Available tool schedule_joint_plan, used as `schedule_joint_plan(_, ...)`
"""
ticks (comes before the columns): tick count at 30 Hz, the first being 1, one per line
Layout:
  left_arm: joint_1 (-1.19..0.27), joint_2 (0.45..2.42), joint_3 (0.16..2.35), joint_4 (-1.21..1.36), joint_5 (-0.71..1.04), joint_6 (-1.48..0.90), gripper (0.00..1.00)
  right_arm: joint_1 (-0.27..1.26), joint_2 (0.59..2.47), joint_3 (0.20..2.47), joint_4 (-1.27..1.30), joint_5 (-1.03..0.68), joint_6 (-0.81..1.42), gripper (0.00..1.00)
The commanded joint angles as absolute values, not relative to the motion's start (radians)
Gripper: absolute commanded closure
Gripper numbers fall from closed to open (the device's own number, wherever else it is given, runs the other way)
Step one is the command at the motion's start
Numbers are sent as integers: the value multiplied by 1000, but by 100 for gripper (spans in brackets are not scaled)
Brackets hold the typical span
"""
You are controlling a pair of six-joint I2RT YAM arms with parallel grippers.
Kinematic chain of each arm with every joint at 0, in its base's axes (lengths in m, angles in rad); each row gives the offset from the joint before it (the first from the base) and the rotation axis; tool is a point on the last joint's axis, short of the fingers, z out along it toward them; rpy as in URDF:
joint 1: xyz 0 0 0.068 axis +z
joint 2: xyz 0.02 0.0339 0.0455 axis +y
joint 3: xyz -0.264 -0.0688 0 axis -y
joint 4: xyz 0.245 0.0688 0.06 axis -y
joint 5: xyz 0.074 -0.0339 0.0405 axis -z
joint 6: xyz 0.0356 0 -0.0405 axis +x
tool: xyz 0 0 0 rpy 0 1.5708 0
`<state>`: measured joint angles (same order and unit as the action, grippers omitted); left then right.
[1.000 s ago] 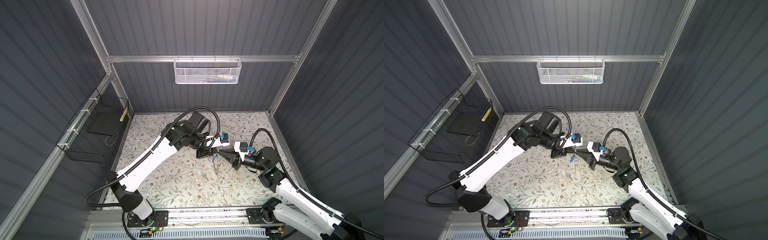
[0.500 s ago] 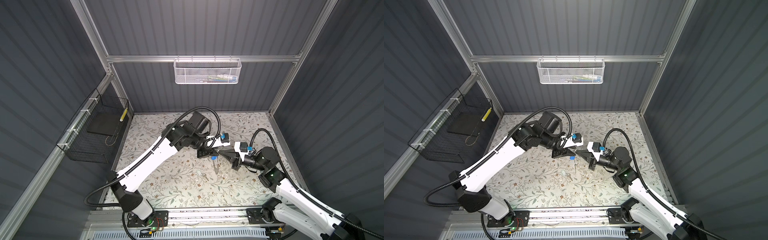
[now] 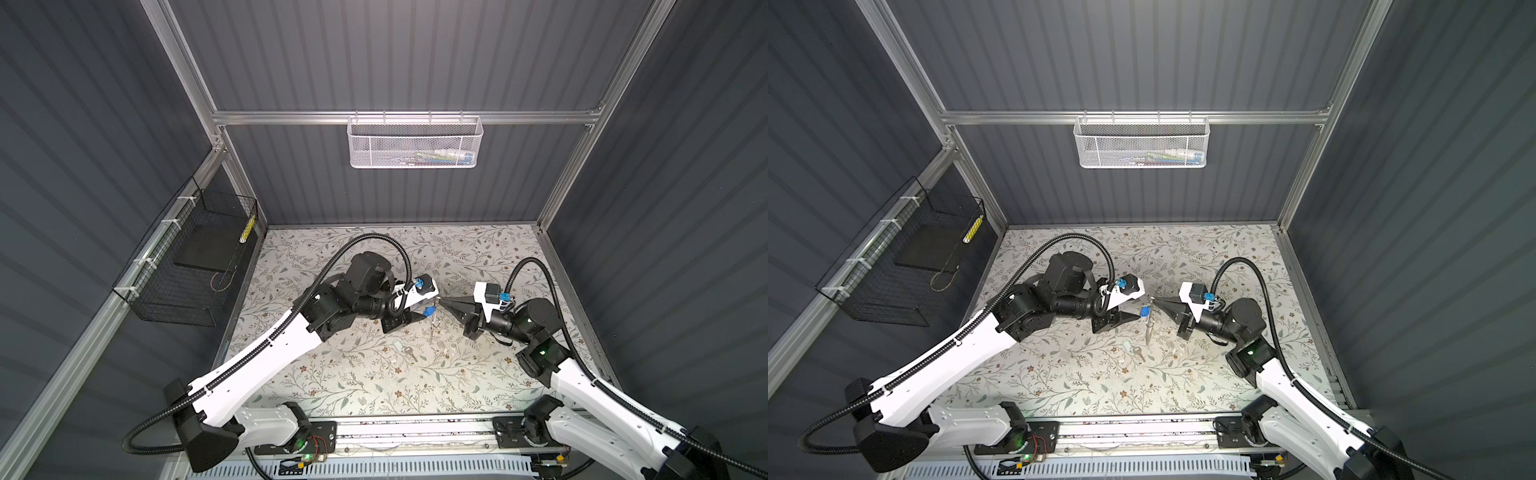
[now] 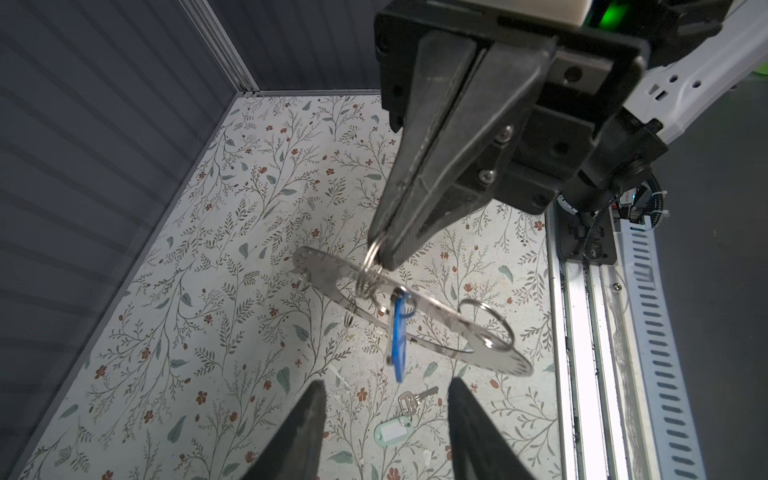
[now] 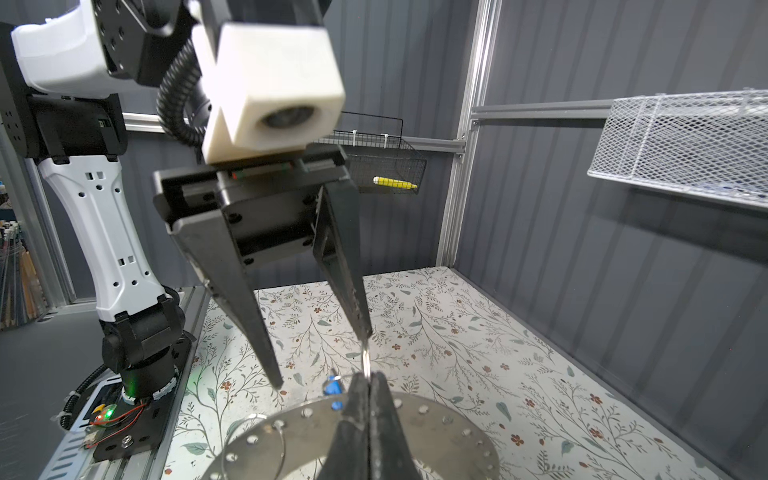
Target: Put the keys on the keyring
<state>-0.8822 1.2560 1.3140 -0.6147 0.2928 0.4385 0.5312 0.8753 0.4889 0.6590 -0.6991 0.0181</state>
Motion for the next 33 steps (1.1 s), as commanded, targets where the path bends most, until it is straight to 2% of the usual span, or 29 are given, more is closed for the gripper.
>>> schedule_joint_plan(1, -879, 1246, 1273, -506, 322, 374, 51, 532, 879, 489, 738, -696, 44, 100)
schedule_joint_plan(14, -879, 1229, 1197, -368, 344, 342, 60, 533, 893, 488, 782, -712, 64, 100)
schedule_joint_plan(18, -880, 1232, 1197, -354, 369, 346, 68, 534, 899, 488, 798, -709, 73, 100)
schedule_joint_plan(26, -880, 1267, 1221, -386, 466, 383, 96, 532, 912, 470, 882, -688, 125, 100)
schedule_joint_plan(29, -879, 1292, 1252, -424, 474, 401, 100, 532, 928, 470, 912, -693, 144, 100)
schedule_joint_plan(33, -880, 1316, 1278, -442, 480, 422, 100, 532, 942, 465, 943, -693, 158, 100)
